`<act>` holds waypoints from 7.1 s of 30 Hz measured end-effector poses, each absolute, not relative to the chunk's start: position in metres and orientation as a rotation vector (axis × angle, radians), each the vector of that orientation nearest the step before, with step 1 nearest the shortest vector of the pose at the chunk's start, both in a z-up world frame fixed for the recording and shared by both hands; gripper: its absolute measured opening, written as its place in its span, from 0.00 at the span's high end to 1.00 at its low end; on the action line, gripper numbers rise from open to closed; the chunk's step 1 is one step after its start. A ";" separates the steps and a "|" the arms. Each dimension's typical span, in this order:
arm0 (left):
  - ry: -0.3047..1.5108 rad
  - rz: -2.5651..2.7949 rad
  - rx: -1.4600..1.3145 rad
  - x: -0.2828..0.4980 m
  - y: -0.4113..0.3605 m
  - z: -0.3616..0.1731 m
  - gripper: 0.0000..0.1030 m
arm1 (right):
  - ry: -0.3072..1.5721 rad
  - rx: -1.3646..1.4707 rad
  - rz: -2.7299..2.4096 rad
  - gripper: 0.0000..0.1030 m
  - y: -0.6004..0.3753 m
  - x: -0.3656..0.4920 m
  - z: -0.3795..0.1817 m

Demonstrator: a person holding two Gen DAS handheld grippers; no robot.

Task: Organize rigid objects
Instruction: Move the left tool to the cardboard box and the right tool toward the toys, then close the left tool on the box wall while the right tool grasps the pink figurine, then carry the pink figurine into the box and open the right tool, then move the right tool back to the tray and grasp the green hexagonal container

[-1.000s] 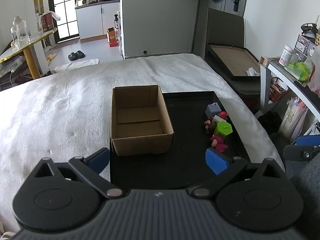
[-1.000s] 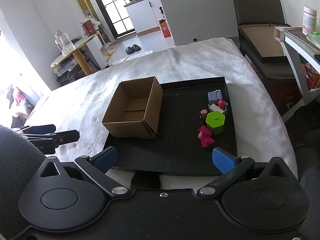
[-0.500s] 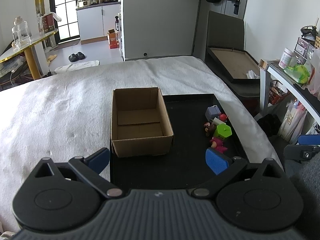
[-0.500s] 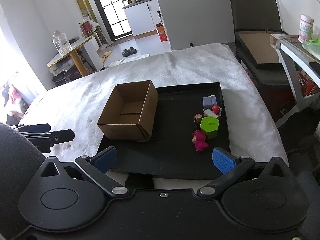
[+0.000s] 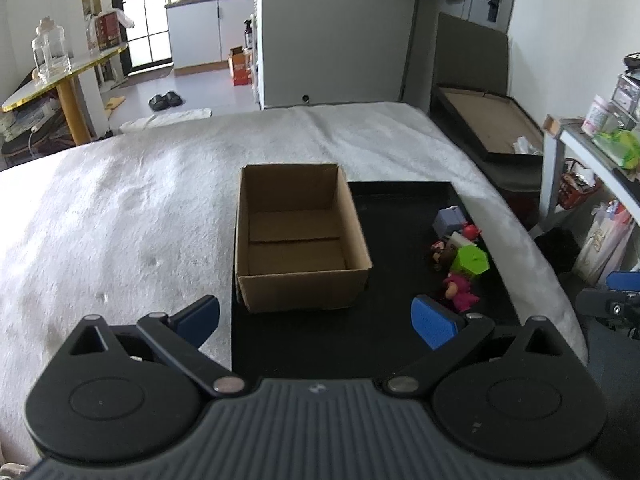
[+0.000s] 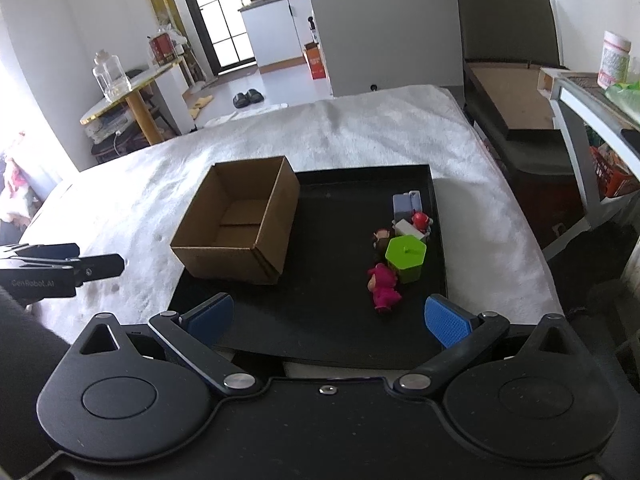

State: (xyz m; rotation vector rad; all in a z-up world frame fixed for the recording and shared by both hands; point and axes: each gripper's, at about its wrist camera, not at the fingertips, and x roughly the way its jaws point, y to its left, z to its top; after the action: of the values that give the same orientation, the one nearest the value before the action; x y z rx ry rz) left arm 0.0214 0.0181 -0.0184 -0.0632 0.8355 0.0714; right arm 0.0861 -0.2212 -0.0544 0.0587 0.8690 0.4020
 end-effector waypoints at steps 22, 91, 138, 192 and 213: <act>0.874 0.182 -0.073 0.080 0.041 -0.077 0.01 | 0.913 0.063 0.362 0.00 -0.234 0.143 -0.112; 0.897 0.302 -0.224 0.131 0.082 -0.166 0.90 | 0.977 -0.225 0.365 0.62 -0.135 0.185 -0.209; 0.903 0.291 -0.035 0.120 0.065 -0.169 0.90 | 0.573 -0.240 0.647 0.62 -0.045 0.190 -0.156; 0.961 0.385 0.135 0.154 0.003 -0.154 0.16 | 0.774 -0.136 0.369 0.27 -0.166 0.217 -0.186; 0.989 0.425 0.199 0.162 0.001 -0.159 0.16 | 0.892 -0.032 0.217 0.22 -0.198 0.243 -0.224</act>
State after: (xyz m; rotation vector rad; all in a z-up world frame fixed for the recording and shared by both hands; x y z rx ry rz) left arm 0.1623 0.0014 -0.1587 0.1992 0.9890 0.4254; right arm 0.2432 -0.1982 -0.2243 -0.0320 0.8925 0.2167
